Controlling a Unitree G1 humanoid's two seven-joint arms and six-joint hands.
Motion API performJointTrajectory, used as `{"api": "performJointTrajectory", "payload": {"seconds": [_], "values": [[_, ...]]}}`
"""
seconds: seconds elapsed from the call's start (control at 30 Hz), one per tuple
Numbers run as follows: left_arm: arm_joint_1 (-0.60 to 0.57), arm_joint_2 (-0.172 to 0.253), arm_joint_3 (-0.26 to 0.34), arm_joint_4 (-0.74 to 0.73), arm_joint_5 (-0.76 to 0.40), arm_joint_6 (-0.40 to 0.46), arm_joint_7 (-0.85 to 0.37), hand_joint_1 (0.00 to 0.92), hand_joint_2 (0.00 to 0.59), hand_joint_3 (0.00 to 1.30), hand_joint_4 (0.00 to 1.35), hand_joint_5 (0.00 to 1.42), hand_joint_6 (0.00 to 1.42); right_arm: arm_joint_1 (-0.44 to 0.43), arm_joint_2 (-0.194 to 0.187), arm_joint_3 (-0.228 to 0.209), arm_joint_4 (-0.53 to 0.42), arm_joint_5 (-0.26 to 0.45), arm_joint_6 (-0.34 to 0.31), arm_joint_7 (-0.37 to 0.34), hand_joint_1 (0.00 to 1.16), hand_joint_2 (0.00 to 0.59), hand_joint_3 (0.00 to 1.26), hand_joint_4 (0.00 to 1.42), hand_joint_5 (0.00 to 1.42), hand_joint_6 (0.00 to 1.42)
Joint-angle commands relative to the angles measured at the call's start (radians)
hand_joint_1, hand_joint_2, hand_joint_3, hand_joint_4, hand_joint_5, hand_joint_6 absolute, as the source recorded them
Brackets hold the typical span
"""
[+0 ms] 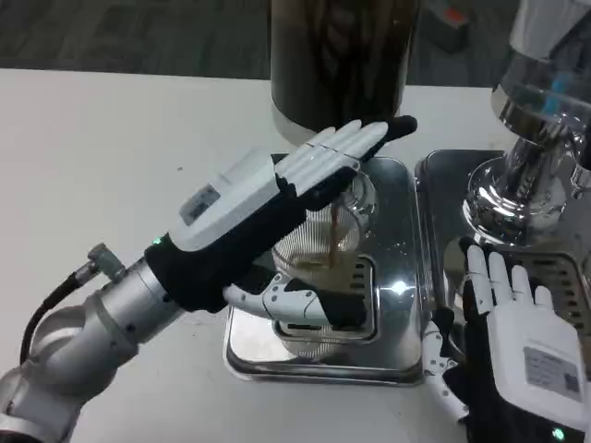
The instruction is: Grasp the cup under the faucet to collect the drink, then remove the cup.
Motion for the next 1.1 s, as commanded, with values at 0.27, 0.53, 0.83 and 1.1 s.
{"api": "performJointTrajectory", "payload": {"seconds": [0.27, 0.53, 0.83, 1.1], "values": [[-0.002, 0.029, -0.024, -0.046, 0.18, -0.035, 0.078, 0.0, 0.106, 0.0, 0.0, 0.07, 0.02, -0.004, 0.011, -0.005, 0.014, 0.013, 0.002, -0.017, 0.18, 0.586, 0.01, 0.0, 0.0, 0.0], [-0.002, 0.042, -0.038, -0.046, 0.186, -0.027, 0.113, 0.0, 0.11, 0.0, 0.0, 0.07, 0.02, -0.01, 0.005, -0.029, -0.03, 0.136, -0.058, 0.016, 0.31, 0.538, 0.01, 0.0, 0.0, 0.0], [0.001, 0.048, -0.042, -0.047, 0.186, -0.023, 0.121, 0.0, 0.118, 0.0, 0.0, 0.06, 0.02, -0.062, -0.001, -0.117, 0.002, 0.462, -0.168, 0.14, 0.43, 0.404, 0.0, 0.0, 0.0, 0.0], [0.003, 0.049, -0.04, -0.049, 0.189, -0.02, 0.128, 0.0, 0.118, 0.0, 0.0, 0.06, 0.02, -0.115, -0.022, -0.12, 0.063, 0.571, -0.225, 0.196, 0.58, 0.244, 0.0, 0.0, 0.0, 0.0]]}}
